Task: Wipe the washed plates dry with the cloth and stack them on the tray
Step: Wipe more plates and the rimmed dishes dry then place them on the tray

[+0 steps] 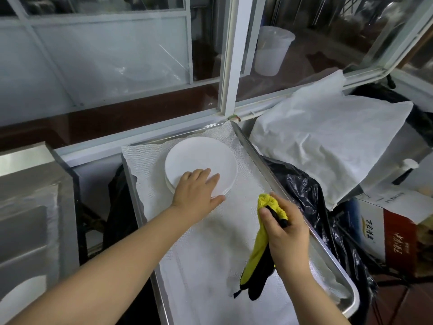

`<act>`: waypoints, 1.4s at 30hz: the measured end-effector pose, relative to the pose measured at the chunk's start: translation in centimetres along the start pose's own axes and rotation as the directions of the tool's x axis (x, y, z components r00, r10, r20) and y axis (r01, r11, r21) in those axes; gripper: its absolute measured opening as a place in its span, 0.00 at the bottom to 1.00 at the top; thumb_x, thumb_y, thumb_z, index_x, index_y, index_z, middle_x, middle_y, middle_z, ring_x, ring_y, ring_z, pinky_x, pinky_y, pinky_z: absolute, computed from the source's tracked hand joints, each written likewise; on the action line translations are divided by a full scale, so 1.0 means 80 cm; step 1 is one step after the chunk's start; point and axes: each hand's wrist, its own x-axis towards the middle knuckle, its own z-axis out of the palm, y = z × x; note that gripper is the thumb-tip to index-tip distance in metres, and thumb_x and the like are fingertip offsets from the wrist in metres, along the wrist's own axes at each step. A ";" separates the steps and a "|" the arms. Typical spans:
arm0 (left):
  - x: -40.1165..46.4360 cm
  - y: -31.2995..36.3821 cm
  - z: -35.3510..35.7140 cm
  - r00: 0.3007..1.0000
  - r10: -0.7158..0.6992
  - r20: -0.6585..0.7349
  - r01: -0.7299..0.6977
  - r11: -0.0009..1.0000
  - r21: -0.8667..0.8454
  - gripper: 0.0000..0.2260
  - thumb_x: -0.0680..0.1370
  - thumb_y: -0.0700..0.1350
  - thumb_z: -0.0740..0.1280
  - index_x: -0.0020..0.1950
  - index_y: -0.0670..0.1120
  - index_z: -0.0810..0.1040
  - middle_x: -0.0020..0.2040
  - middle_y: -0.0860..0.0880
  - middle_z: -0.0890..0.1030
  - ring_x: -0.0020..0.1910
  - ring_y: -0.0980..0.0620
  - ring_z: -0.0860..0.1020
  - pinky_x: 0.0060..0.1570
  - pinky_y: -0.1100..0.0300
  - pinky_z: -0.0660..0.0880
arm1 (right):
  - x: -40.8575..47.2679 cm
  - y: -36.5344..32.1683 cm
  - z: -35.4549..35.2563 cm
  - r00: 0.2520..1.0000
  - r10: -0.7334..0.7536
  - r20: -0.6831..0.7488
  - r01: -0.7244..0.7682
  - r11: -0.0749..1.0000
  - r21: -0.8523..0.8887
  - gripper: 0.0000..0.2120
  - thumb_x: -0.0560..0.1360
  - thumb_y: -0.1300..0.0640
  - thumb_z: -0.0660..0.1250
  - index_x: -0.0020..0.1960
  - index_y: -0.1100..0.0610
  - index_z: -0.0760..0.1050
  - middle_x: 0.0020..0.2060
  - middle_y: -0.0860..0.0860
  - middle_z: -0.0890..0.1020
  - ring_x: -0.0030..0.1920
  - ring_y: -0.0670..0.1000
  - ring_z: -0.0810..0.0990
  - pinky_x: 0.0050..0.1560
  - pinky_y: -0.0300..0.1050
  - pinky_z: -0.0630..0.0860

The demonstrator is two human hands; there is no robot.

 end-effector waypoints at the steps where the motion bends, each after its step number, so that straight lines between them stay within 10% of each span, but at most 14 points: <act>1: -0.008 0.000 -0.008 1.000 -0.016 -0.014 0.016 0.999 -0.034 0.28 0.77 0.63 0.59 0.73 0.50 0.67 0.72 0.47 0.69 0.69 0.47 0.67 0.65 0.53 0.61 | -0.003 -0.005 0.003 1.000 -0.017 -0.012 0.017 1.000 -0.020 0.20 0.69 0.59 0.75 0.51 0.37 0.76 0.52 0.39 0.76 0.54 0.38 0.75 0.55 0.35 0.70; 10: -0.206 -0.084 -0.093 0.955 -0.280 -0.099 0.250 0.938 -0.242 0.17 0.67 0.45 0.77 0.55 0.45 0.83 0.53 0.48 0.83 0.54 0.46 0.80 0.52 0.51 0.76 | -0.060 -0.110 0.092 0.958 -0.188 0.215 0.204 0.978 -0.053 0.25 0.61 0.54 0.80 0.56 0.46 0.78 0.60 0.43 0.70 0.61 0.40 0.72 0.56 0.26 0.68; 17: -0.432 -0.218 -0.088 0.825 -0.563 -0.047 0.536 0.807 -0.247 0.10 0.70 0.42 0.69 0.49 0.43 0.84 0.45 0.46 0.84 0.44 0.43 0.82 0.40 0.52 0.79 | -0.188 -0.205 0.230 0.814 -0.307 0.493 0.298 0.949 0.101 0.30 0.60 0.60 0.81 0.59 0.47 0.76 0.63 0.44 0.68 0.65 0.44 0.69 0.62 0.46 0.74; 24: -0.606 -0.352 0.004 0.453 -0.753 0.478 0.883 0.455 -0.120 0.13 0.80 0.49 0.59 0.62 0.52 0.78 0.58 0.49 0.80 0.57 0.48 0.76 0.51 0.56 0.75 | -0.327 -0.205 0.378 0.720 -0.236 0.652 0.296 0.955 0.018 0.33 0.61 0.58 0.81 0.64 0.50 0.75 0.70 0.47 0.63 0.70 0.44 0.65 0.66 0.47 0.71; 28: -0.631 -0.416 0.069 0.449 -0.711 0.542 0.866 0.496 -0.067 0.11 0.79 0.50 0.58 0.49 0.49 0.78 0.50 0.50 0.80 0.52 0.50 0.74 0.48 0.55 0.74 | -0.383 -0.165 0.443 0.720 -0.122 0.683 0.263 0.959 -0.106 0.33 0.61 0.57 0.81 0.64 0.47 0.74 0.71 0.42 0.60 0.70 0.43 0.64 0.65 0.41 0.71; 33: -0.615 -0.486 0.150 0.517 -0.653 0.553 0.727 0.677 0.119 0.11 0.79 0.50 0.59 0.57 0.50 0.77 0.56 0.50 0.78 0.59 0.48 0.71 0.54 0.58 0.66 | -0.427 -0.106 0.497 0.713 -0.003 0.701 0.202 0.959 -0.201 0.31 0.61 0.61 0.81 0.53 0.35 0.72 0.69 0.40 0.62 0.68 0.45 0.67 0.61 0.41 0.73; 42: -0.602 -0.525 0.232 0.440 -0.682 0.584 0.719 0.657 0.226 0.16 0.79 0.59 0.58 0.56 0.50 0.78 0.55 0.52 0.79 0.60 0.50 0.70 0.59 0.58 0.63 | -0.448 -0.043 0.518 0.710 0.088 0.699 0.201 0.926 -0.320 0.32 0.62 0.63 0.80 0.53 0.36 0.71 0.67 0.41 0.64 0.62 0.39 0.69 0.52 0.25 0.70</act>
